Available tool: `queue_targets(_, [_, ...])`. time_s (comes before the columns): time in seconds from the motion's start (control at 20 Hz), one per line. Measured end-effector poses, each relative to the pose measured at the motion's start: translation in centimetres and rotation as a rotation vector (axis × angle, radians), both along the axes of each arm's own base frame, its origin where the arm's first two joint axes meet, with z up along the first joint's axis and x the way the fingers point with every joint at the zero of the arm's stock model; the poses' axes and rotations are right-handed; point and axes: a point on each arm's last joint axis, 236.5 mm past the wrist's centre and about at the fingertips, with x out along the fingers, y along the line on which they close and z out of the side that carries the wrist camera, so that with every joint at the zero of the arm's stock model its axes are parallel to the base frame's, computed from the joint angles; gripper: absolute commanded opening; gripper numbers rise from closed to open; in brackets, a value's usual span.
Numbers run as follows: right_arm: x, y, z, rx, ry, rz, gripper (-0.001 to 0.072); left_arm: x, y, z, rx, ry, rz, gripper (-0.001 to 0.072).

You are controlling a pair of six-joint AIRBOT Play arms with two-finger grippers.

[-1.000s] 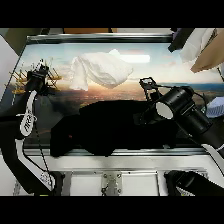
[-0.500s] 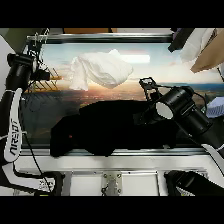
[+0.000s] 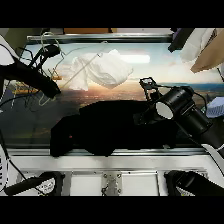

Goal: Fold the clothes and pants, and hang the long-sleeved shirts on hangers.

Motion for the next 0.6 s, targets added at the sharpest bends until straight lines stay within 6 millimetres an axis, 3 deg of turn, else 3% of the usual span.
queue_targets(0.35, [0.0,0.0,0.0,0.000,0.000,0.000,0.0028,-8.0,1.4,-2.7,-0.028,0.127,-0.167,0.0014])
queue_targets(0.6, [0.0,0.0,0.0,0.000,-0.001,0.000,0.0029,-13.2,1.3,-4.9,-0.037,0.138,-0.325,0.0014])
